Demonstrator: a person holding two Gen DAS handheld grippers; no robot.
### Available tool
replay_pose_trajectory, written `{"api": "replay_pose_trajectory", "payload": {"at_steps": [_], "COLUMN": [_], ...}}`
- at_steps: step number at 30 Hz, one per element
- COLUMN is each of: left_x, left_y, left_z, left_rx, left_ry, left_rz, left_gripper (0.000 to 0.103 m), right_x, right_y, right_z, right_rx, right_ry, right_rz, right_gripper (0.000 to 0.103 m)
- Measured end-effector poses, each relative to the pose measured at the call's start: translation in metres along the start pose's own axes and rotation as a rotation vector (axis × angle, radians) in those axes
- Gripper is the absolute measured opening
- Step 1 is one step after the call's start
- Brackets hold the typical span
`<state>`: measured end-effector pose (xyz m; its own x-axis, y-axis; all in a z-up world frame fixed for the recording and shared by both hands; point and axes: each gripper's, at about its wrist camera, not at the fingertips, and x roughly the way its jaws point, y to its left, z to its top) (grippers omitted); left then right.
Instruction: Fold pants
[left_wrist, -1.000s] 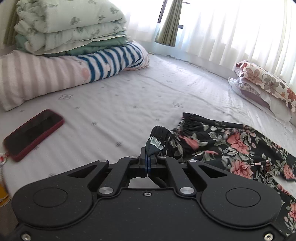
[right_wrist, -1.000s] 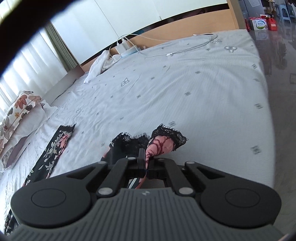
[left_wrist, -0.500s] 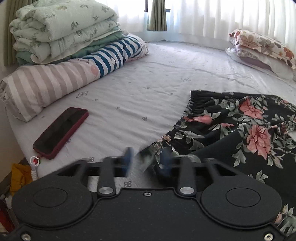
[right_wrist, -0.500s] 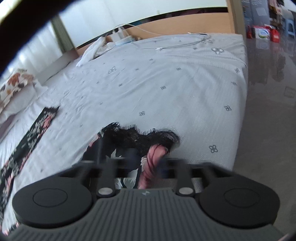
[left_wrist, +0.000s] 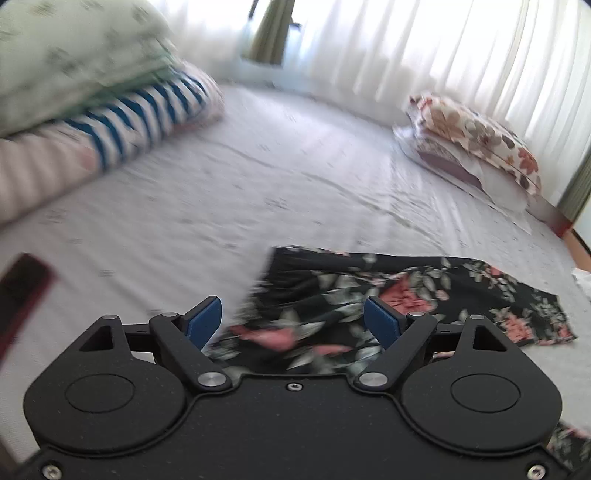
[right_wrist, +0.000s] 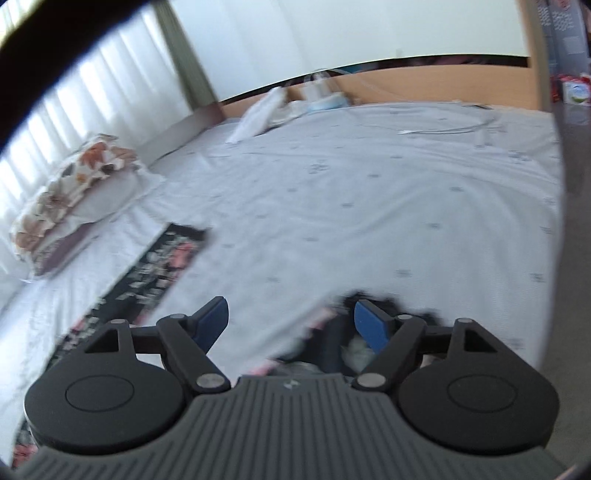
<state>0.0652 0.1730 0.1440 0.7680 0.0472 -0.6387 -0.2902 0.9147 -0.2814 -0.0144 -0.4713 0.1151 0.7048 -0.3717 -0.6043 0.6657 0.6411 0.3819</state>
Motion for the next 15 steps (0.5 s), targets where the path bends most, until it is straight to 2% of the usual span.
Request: {"api": "replay_pose_trajectory", "payload": {"at_steps": [6,10,12,13,15], "left_x": [0.092,0.149,0.173,0.184,0.205], "left_y": [-0.024,-0.023,-0.018,-0.017,-0.011], "left_z": [0.044,0.057,0.061,0.063,0.064], "left_rx": [-0.151,-0.272,-0.310,-0.323,-0.358], "left_ry": [0.197,0.255,0.271,0.281,0.290], "left_rz": [-0.041,0.059,0.119,0.139,0.156], "left_gripper": [0.084,0.084,0.084,0.084,0.084], "right_x": [0.048,0.092,0.102,0.120,0.128], "right_y": [0.080,0.134,0.148,0.176,0.190], "right_z": [0.023,0.031,0.032,0.032,0.032], "right_rx": [-0.006,0.020,0.019,-0.010,-0.031], "right_ry": [0.104,0.186,0.187,0.180,0.175], "right_rz": [0.055,0.060,0.054,0.031,0.024], "right_gripper": [0.086,0.086,0.086,0.086,0.086]}}
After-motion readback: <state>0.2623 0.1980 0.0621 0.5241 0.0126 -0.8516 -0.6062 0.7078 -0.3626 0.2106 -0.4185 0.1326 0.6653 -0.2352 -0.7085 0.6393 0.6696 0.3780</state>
